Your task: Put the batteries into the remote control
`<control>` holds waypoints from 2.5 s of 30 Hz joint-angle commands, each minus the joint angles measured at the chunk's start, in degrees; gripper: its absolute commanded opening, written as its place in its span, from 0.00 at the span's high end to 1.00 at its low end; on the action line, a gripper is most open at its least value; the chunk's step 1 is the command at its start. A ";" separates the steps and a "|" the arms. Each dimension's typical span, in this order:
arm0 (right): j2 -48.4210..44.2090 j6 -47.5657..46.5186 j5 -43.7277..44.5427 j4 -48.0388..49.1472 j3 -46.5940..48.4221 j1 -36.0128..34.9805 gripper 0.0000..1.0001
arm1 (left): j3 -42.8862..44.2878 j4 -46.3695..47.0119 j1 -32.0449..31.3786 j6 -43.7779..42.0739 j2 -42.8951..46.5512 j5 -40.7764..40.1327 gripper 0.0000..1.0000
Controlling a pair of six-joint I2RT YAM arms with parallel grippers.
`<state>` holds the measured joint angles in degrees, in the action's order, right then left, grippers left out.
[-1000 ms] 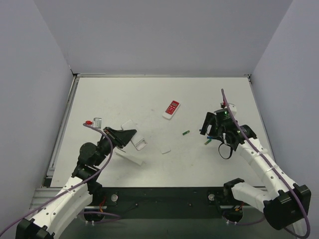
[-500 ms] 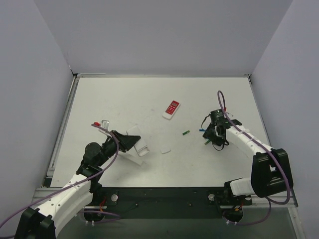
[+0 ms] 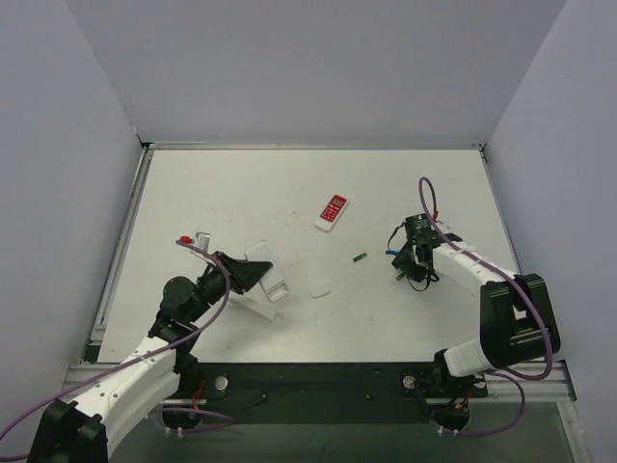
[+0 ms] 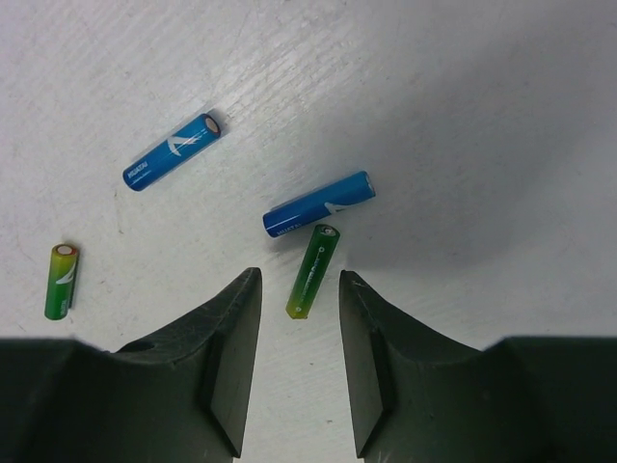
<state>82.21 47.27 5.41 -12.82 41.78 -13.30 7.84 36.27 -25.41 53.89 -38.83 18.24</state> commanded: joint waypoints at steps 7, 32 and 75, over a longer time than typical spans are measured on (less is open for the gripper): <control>2.77 1.51 1.62 -0.28 -0.21 1.17 0.71 | 0.78 5.21 0.10 0.25 -1.69 0.48 1.00; -8.54 -5.51 -1.55 -2.30 -4.17 -7.16 1.00 | 3.68 2.93 0.10 1.39 -5.11 3.38 1.00; -13.66 -76.79 -36.70 10.62 16.93 -50.42 1.00 | 18.97 -4.28 -1.05 8.07 -13.64 23.95 1.00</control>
<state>67.96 -26.61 -29.41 -2.35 56.95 -63.46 23.42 30.35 -26.22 60.73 -53.25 40.03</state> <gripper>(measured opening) 0.088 0.306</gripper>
